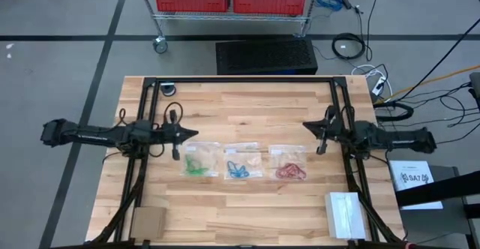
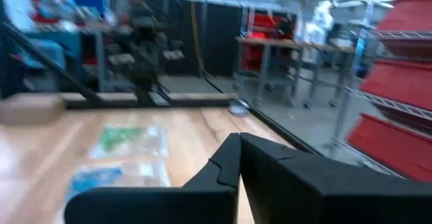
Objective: Sort rubber bands
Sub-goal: Return to Home Position
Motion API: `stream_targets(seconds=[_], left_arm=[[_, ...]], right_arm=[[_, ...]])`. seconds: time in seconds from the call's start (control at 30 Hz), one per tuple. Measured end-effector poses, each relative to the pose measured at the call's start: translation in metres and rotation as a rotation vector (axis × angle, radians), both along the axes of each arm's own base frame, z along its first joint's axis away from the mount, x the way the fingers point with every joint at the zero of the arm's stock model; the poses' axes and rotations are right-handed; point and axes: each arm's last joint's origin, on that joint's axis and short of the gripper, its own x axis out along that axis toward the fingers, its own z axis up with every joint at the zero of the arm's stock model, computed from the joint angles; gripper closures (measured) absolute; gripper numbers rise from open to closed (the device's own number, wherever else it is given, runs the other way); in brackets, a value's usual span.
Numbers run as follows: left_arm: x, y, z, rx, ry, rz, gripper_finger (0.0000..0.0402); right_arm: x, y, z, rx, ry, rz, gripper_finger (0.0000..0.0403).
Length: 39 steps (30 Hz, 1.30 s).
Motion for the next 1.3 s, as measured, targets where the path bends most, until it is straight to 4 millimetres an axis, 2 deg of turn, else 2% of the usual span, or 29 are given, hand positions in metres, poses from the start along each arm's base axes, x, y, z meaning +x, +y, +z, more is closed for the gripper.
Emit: stream_targets(seconds=[0.2,0.43,0.67,0.77,0.87,1.0,1.13,1.3], left_arm=[[-0.01,0.001,0.0,-0.001,0.006,-0.005,0.0397],[-0.036,0.0,0.005,-0.001,-0.075,0.02,0.0397],[-0.038,0.001,-0.005,0.015,-0.018,0.118,0.0397],[-0.038,0.001,-0.004,0.032,-0.024,0.142,0.0397],[-0.038,0.001,-0.001,0.052,-0.058,0.142,0.0397],[-0.037,0.003,0.0,0.082,-0.09,0.198,0.0397],[-0.037,0.006,-0.009,0.084,-0.056,0.332,0.0397],[-0.036,0.008,-0.012,-0.048,-0.078,0.404,0.0397]], right_arm=[[-0.005,-0.004,0.016,-0.008,-0.012,0.034,0.0403],[-0.013,-0.004,0.033,-0.003,0.043,0.032,0.0403],[-0.007,-0.004,0.02,-0.007,0.015,0.061,0.0403],[-0.001,-0.004,0.004,-0.002,-0.052,0.061,0.0403],[0.001,-0.005,-0.004,0.028,0.032,0.05,0.0403],[0.001,-0.006,-0.005,0.032,0.047,0.04,0.0403],[0.001,-0.006,-0.005,-0.054,0.075,0.014,0.0403],[0.003,-0.007,-0.007,-0.079,0.101,-0.027,0.0403]])
